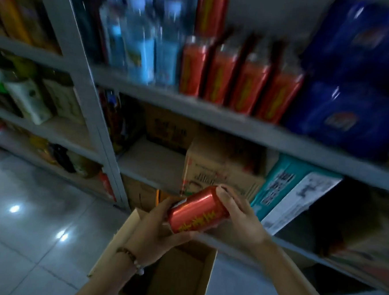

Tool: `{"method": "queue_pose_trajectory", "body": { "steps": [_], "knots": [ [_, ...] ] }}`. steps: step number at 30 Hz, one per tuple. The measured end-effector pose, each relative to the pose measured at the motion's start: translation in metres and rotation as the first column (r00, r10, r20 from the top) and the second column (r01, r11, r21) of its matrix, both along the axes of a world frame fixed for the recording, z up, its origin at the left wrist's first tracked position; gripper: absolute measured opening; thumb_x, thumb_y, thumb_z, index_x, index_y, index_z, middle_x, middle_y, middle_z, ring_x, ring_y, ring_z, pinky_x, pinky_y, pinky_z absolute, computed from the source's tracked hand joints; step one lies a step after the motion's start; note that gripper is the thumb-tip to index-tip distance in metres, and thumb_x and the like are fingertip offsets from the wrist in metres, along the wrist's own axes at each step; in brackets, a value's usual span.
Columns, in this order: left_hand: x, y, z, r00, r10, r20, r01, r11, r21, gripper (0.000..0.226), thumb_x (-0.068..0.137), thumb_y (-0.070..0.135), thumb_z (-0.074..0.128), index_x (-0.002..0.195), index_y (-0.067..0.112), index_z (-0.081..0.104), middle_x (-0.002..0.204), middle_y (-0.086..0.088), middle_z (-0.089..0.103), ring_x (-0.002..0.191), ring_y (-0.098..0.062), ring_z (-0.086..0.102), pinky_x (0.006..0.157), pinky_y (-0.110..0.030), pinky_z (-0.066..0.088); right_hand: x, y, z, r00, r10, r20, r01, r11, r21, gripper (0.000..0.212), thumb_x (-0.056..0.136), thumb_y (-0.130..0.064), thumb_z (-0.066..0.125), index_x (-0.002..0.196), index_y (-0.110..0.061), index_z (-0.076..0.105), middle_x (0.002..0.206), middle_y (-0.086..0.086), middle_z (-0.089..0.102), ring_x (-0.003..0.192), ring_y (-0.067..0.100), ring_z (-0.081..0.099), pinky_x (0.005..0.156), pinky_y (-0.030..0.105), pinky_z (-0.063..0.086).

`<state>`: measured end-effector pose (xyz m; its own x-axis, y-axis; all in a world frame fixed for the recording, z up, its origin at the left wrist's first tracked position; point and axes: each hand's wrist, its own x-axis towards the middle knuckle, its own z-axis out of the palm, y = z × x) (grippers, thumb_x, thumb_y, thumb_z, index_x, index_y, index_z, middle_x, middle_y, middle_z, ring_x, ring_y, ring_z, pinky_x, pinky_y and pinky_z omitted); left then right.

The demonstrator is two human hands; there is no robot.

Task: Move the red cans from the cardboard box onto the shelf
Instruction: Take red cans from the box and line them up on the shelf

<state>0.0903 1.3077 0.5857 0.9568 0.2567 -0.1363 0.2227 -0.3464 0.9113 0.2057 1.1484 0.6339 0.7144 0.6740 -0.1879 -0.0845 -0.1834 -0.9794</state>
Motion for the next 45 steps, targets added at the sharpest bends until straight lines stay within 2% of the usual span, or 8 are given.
{"method": "queue_pose_trajectory", "body": {
  "steps": [9, 14, 21, 24, 28, 33, 39, 45],
  "knots": [
    [0.037, -0.024, 0.229, 0.929, 0.111, 0.352, -0.081, 0.992, -0.099, 0.062, 0.054, 0.059, 0.068, 0.110, 0.038, 0.049, 0.099, 0.017, 0.063, 0.087, 0.007, 0.062, 0.065, -0.010, 0.049, 0.013, -0.016, 0.228, 0.986, -0.093, 0.140, 0.084, 0.994, 0.068, 0.063, 0.066, -0.045, 0.069, 0.124, -0.026, 0.050, 0.115, -0.003, 0.063, 0.101, 0.008, 0.064, 0.071, 0.019, 0.054],
    [0.066, -0.004, 0.281, 0.915, 0.054, 0.400, -0.024, 0.997, -0.079, 0.082, 0.057, 0.061, 0.069, 0.126, 0.024, 0.045, 0.110, 0.007, 0.061, 0.092, -0.002, 0.064, 0.073, -0.020, 0.054, 0.025, 0.001, 0.287, 0.973, -0.156, 0.170, 0.139, 0.984, 0.108, 0.064, 0.062, -0.047, 0.069, 0.122, -0.030, 0.051, 0.116, -0.004, 0.062, 0.105, 0.010, 0.061, 0.085, 0.023, 0.051],
    [0.106, 0.040, 0.301, 0.918, -0.096, 0.385, 0.129, 0.990, -0.061, 0.065, 0.065, 0.048, 0.071, 0.120, 0.026, 0.042, 0.118, 0.000, 0.057, 0.102, -0.012, 0.063, 0.081, -0.031, 0.056, 0.058, 0.038, 0.307, 0.954, -0.206, 0.218, 0.211, 0.977, -0.003, 0.085, 0.054, -0.059, 0.080, 0.128, -0.031, 0.049, 0.123, -0.001, 0.060, 0.110, 0.017, 0.060, 0.093, 0.039, 0.052],
    [0.125, 0.061, 0.299, 0.923, -0.201, 0.327, 0.186, 0.980, 0.077, 0.055, 0.075, 0.046, 0.065, 0.121, 0.029, 0.041, 0.115, 0.009, 0.055, 0.106, -0.011, 0.060, 0.080, -0.025, 0.055, 0.072, 0.048, 0.305, 0.919, -0.299, 0.256, 0.314, 0.949, -0.020, 0.059, 0.068, -0.036, 0.079, 0.121, -0.024, 0.055, 0.112, -0.005, 0.064, 0.101, 0.009, 0.062, 0.077, 0.023, 0.050],
    [0.148, 0.105, 0.303, 0.904, -0.143, 0.403, -0.015, 0.931, 0.365, 0.077, 0.075, 0.071, 0.045, 0.136, 0.026, 0.033, 0.135, 0.003, 0.044, 0.119, -0.010, 0.047, 0.095, -0.033, 0.045, 0.099, 0.049, 0.301, 0.844, -0.431, 0.318, 0.464, 0.885, -0.033, 0.058, 0.069, -0.030, 0.081, 0.120, -0.020, 0.055, 0.112, -0.005, 0.063, 0.102, 0.011, 0.061, 0.080, 0.025, 0.050],
    [0.185, 0.155, 0.311, 0.893, -0.162, 0.421, -0.196, 0.702, 0.685, 0.095, 0.072, 0.079, 0.030, 0.147, 0.022, 0.016, 0.153, -0.005, 0.023, 0.139, -0.024, 0.024, 0.112, -0.043, 0.024, 0.137, 0.067, 0.299, 0.810, -0.474, 0.346, 0.504, 0.864, 0.003, 0.059, 0.069, -0.024, 0.082, 0.120, -0.024, 0.052, 0.107, -0.010, 0.062, 0.103, 0.012, 0.061, 0.085, 0.029, 0.051],
    [0.226, 0.168, 0.319, 0.912, -0.254, 0.322, -0.161, 0.501, 0.850, 0.085, 0.082, 0.061, 0.048, 0.147, 0.029, 0.004, 0.157, -0.003, 0.007, 0.144, -0.026, 0.006, 0.116, -0.043, 0.002, 0.184, 0.118, 0.286, 0.827, -0.413, 0.382, 0.452, 0.892, -0.014, 0.066, 0.070, -0.024, 0.082, 0.126, -0.019, 0.049, 0.120, -0.005, 0.059, 0.106, 0.010, 0.057, 0.087, 0.027, 0.048],
    [0.240, 0.171, 0.305, 0.950, -0.250, 0.185, -0.051, 0.463, 0.885, 0.077, 0.085, 0.060, 0.044, 0.147, 0.033, 0.007, 0.156, 0.004, 0.008, 0.144, -0.022, -0.002, 0.117, -0.043, -0.005, 0.212, 0.138, 0.271, 0.841, -0.345, 0.417, 0.396, 0.917, -0.039, 0.074, 0.067, -0.027, 0.084, 0.131, -0.018, 0.048, 0.121, -0.007, 0.058, 0.104, 0.005, 0.056, 0.080, 0.017, 0.046]
  ]
}}
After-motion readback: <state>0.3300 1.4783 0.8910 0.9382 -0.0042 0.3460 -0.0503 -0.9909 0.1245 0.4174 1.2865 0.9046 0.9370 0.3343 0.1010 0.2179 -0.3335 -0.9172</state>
